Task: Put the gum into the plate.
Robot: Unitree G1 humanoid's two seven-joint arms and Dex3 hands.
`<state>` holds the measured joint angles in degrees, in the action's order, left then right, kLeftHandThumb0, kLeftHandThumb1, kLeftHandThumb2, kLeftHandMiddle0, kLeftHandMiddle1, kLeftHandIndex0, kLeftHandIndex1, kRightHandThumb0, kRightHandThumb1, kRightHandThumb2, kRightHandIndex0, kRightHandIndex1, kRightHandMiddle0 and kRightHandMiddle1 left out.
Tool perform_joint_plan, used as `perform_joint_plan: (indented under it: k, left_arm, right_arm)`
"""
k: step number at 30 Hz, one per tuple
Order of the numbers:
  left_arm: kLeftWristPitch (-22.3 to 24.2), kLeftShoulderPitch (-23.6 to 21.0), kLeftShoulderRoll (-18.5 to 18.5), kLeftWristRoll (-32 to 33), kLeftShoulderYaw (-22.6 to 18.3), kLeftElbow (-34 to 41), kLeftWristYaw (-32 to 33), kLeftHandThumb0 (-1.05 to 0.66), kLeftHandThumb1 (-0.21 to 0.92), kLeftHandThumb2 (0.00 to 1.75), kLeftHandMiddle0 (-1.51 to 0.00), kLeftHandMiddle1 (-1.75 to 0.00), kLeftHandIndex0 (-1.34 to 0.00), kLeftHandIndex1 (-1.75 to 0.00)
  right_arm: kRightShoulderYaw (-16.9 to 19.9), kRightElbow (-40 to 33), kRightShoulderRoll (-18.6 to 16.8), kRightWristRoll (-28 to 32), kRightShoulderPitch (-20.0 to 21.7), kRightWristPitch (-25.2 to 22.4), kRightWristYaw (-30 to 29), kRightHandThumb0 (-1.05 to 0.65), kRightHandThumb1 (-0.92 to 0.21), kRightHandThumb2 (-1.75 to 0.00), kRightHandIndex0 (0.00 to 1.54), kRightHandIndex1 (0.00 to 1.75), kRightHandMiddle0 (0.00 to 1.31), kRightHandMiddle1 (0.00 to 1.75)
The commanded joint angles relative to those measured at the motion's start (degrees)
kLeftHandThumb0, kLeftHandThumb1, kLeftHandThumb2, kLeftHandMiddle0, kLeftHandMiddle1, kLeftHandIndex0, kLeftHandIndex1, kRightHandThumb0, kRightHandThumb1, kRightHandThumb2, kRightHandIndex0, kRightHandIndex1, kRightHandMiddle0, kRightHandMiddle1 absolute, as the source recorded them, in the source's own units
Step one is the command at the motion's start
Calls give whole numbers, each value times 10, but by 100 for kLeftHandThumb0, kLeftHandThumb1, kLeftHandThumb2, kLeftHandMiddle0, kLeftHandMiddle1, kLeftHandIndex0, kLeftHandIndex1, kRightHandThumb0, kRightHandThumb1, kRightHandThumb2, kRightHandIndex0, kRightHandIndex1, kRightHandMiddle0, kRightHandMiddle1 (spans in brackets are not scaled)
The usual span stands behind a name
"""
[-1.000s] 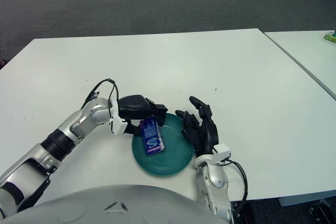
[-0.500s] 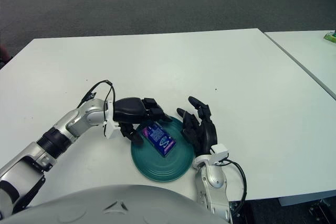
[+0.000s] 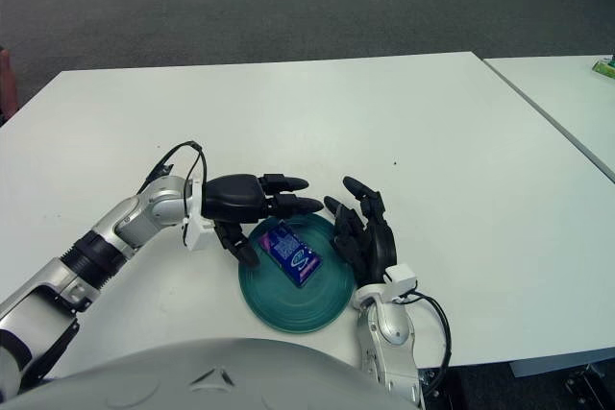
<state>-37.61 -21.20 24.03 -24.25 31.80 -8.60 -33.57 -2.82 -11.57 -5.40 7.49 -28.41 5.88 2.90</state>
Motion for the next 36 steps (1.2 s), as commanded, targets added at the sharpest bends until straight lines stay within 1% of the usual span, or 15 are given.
perform_joint_plan:
  k: [1,5,7,8,9,11,12,13,15,17,19,22,27,30,36]
  left_arm:
    - [29,8,0,29,-18,8,-7,-105,92,36,0,0,0,0]
    - [63,17,-5,55,-27,18,-15,-105,92,31,0,0,0,0]
    - [112,32,-13,81,-38,36,-23,-105,92,26,0,0,0,0]
    - [158,52,-24,98,-52,57,-16,-105,92,23,0,0,0,0]
    - [220,80,-45,113,-73,84,8,-105,92,21,0,0,0,0]
    - [314,123,-86,137,-107,127,55,-105,92,34,0,0,0,0]
    - [346,137,-103,145,-120,142,73,-105,92,44,0,0,0,0]
    - [395,150,-123,155,-139,176,93,-105,92,47,0,0,0,0]
    - [464,165,-145,163,-165,225,114,-105,92,59,0,0,0,0]
    - [514,172,-157,167,-187,257,126,-104,92,71,-2,-1,0,0]
    - [554,179,-168,173,-213,279,138,-101,92,78,-9,-2,-3,-3]
    - [589,187,-180,176,-238,295,152,-94,92,86,-27,-3,-1,-41]
    - [630,206,-207,187,-275,314,185,-86,92,89,-42,-6,0,-71]
    - [645,218,-220,198,-289,320,201,-82,92,90,-47,-7,0,-80]
    - [682,233,-250,228,-311,334,236,-77,92,91,-50,-8,0,-84]
  right_arm:
    - [1,44,1,6,-34,-50,-3,-43,-92,-89,45,40,0,78]
    - [2,44,0,13,-35,-55,-2,-45,-92,-86,48,40,0,75]
    - [4,45,-1,20,-35,-60,-1,-45,-92,-84,50,40,0,75]
    - [6,46,-2,25,-34,-63,-1,-46,-92,-82,51,41,0,75]
    - [7,46,-4,28,-34,-66,-3,-45,-92,-81,51,41,0,76]
    - [8,47,-6,30,-35,-67,-5,-45,-92,-77,55,43,0,77]
    - [9,47,-6,29,-35,-66,-6,-46,-92,-75,56,45,1,78]
    - [9,47,-7,28,-37,-64,-7,-46,-92,-74,57,45,1,79]
    - [10,47,-7,27,-38,-63,-7,-47,-92,-71,60,48,2,80]
    - [11,48,-7,28,-39,-62,-7,-47,-92,-68,62,51,3,82]
    - [13,49,-7,29,-38,-61,-5,-47,-92,-66,62,55,4,83]
    - [15,50,-5,31,-37,-62,-3,-47,-92,-64,61,63,6,85]
    - [18,48,-1,30,-35,-71,-3,-47,-92,-64,58,65,4,85]
    - [20,47,1,29,-36,-75,-4,-47,-92,-64,57,66,3,84]
    - [22,45,3,30,-41,-80,-6,-48,-92,-63,59,68,3,85]
